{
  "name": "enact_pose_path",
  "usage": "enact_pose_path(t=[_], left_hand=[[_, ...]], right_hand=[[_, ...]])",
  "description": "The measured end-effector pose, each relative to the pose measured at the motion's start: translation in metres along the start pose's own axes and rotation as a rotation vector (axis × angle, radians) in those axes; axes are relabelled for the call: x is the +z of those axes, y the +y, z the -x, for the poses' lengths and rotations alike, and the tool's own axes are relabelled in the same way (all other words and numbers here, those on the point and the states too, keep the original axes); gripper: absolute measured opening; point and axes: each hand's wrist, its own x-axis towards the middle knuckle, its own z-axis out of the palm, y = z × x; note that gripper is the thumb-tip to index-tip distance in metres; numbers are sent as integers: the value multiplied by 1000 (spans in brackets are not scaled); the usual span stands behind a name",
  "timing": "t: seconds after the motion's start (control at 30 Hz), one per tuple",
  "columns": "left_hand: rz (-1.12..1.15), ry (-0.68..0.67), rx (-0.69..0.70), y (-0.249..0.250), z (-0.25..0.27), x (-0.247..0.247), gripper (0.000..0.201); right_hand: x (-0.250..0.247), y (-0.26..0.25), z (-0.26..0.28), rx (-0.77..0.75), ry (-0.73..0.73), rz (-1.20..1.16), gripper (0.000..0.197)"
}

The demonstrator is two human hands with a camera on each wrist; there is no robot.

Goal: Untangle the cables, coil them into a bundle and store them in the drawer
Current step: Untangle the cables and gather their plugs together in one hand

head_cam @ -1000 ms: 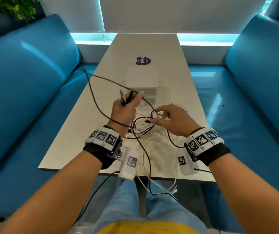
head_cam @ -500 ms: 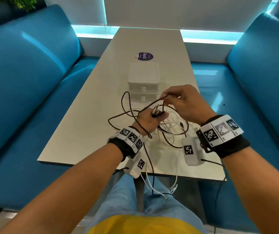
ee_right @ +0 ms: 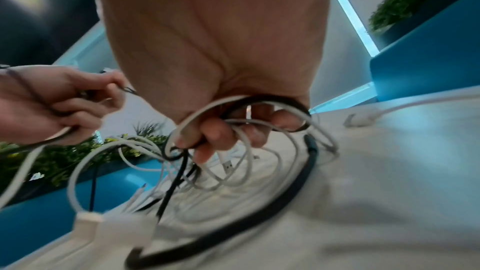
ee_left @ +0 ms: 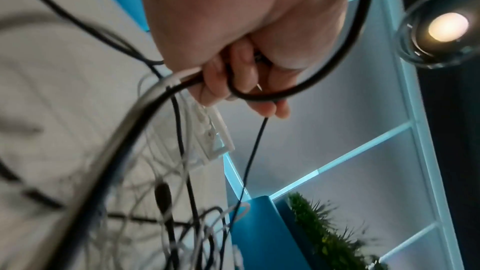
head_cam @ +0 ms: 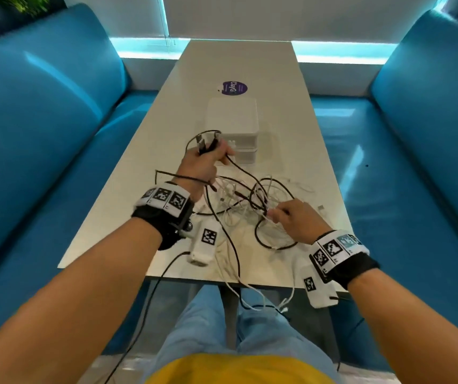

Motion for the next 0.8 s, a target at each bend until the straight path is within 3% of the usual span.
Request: enact_pose_path(t=[0.23, 0.37, 0.43, 0.53, 0.63, 0.73, 0.8], left_hand=[[42, -14, 59, 27, -1, -28, 25], [-50, -136, 77, 30, 11, -21, 26], [-61, -207, 69, 30, 18, -9, 26], [-66, -288, 63, 32, 28, 10, 25], [-62, -359, 53, 31, 35, 22, 26], [-74, -440, 37, 29, 41, 28, 26], [-126, -510, 46, 27, 46, 35, 26]], right_hand=[[-29, -5, -9, 134, -55, 93, 40], [-61, -44, -1, -37, 197, -10, 19], [-70, -67, 4, -162, 111, -170, 27], [-67, -82, 6, -219, -58, -192, 38], [-63, -74, 8, -214, 67, -233, 21], [-66, -61, 16, -200, 129, -341, 31], [-70, -53, 25, -226, 123, -371, 19]])
